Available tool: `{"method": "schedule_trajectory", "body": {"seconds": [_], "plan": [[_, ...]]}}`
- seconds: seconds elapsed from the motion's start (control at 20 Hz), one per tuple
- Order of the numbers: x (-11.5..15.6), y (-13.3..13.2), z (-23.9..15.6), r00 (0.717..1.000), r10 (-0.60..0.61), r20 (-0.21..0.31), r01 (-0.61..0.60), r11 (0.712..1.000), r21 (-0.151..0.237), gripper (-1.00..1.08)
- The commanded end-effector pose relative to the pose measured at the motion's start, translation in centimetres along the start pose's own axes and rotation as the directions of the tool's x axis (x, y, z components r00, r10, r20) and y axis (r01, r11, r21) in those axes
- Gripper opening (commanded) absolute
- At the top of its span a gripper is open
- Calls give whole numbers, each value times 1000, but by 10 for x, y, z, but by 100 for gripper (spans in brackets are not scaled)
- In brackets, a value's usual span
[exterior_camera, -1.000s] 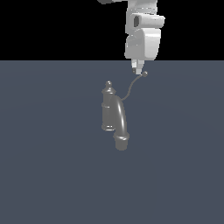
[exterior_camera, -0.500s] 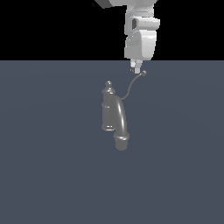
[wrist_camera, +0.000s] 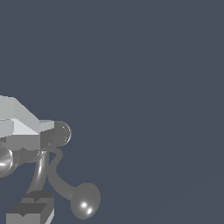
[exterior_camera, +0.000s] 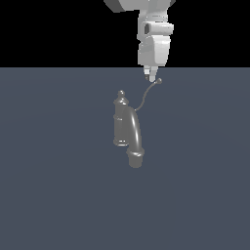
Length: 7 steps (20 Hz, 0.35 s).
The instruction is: Turn on the faucet by rotating a designated handle.
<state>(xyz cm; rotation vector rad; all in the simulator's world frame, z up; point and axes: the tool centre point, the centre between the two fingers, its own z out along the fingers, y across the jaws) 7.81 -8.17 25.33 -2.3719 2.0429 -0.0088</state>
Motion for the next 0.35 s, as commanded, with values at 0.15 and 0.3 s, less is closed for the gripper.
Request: {"method": "schedule_trajectory", "body": {"seconds": [0.15, 0.3], "plan": [[10, -12, 10, 1000, 14, -3, -14, 1000, -10, -100], [11, -16, 11, 1000, 16, -3, -16, 1000, -11, -100]]}}
